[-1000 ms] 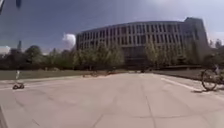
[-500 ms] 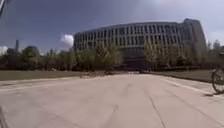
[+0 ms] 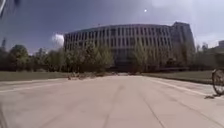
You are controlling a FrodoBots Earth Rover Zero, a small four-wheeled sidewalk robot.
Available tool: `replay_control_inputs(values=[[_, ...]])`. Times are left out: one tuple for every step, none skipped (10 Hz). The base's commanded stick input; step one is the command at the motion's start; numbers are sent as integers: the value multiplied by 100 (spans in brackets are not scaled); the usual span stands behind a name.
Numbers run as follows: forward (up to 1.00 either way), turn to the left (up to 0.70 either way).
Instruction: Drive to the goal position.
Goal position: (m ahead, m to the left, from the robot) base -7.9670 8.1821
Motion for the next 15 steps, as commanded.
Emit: replay_control_inputs(values=[[100,-31],[100,-31],[100,-31],[100,-31],[100,-31],[100,-31],[100,-31],[100,-31],[100,-31],[100,-31],[100,-31],[100,-4],[100,9],[100,9],[100,9]])
